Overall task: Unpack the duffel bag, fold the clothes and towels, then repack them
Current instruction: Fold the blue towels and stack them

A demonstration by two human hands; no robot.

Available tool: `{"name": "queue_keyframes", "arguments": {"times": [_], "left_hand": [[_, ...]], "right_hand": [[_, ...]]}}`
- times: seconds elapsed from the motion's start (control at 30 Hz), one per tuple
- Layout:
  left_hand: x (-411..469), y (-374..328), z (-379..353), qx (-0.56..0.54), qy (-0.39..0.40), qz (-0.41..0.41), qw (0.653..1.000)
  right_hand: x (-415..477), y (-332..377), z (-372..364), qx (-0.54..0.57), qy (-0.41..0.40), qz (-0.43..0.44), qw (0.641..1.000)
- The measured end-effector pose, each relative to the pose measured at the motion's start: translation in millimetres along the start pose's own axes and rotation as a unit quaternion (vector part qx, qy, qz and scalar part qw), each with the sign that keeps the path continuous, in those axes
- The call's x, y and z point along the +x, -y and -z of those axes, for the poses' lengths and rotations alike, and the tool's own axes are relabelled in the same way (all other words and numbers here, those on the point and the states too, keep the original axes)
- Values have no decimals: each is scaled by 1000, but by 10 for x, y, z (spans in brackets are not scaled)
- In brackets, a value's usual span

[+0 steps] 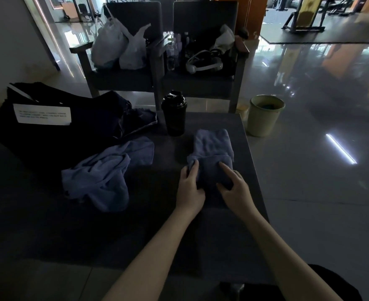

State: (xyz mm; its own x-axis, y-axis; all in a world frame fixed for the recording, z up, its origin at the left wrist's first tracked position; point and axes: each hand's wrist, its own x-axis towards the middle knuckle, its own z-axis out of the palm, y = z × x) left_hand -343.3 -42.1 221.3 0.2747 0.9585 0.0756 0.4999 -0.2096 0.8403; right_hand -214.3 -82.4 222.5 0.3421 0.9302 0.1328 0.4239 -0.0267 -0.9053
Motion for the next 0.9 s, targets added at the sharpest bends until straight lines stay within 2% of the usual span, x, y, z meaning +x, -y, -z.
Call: {"name": "queue_keyframes", "arguments": {"times": [0.13, 0.37, 0.47, 0.57, 0.63, 0.7, 0.77, 0.83, 0.9], "left_hand": [[375, -152, 117, -34, -22, -37, 998], [1236, -332, 67, -9, 19, -18, 1000], [1523, -271, -77, 39, 58, 12, 997], [1642, -84, -209, 147, 101, 56, 982], [1676, -9, -230, 205, 102, 62, 971], [1716, -8, -226, 242, 78, 44, 966], [1770, -5, -238, 271, 62, 15, 961], [1814, 66, -283, 298, 79, -4, 951], [1837, 169, -339, 272, 93, 14, 958]], "right_hand": [[389, 158, 77, -8, -21, 40, 999], [1263, 188, 151, -78, -31, 3, 996], [1538, 30, 145, -113, -13, -20, 993], [1630, -214, 89, -166, 29, -53, 984], [1636, -270, 82, -229, 42, -75, 970], [1643, -216, 101, -342, 31, -43, 938], [1699, -160, 92, -411, 29, 37, 911], [1755, -153, 42, -410, 81, 52, 907], [1775, -236, -11, -373, 119, 11, 920]]}}
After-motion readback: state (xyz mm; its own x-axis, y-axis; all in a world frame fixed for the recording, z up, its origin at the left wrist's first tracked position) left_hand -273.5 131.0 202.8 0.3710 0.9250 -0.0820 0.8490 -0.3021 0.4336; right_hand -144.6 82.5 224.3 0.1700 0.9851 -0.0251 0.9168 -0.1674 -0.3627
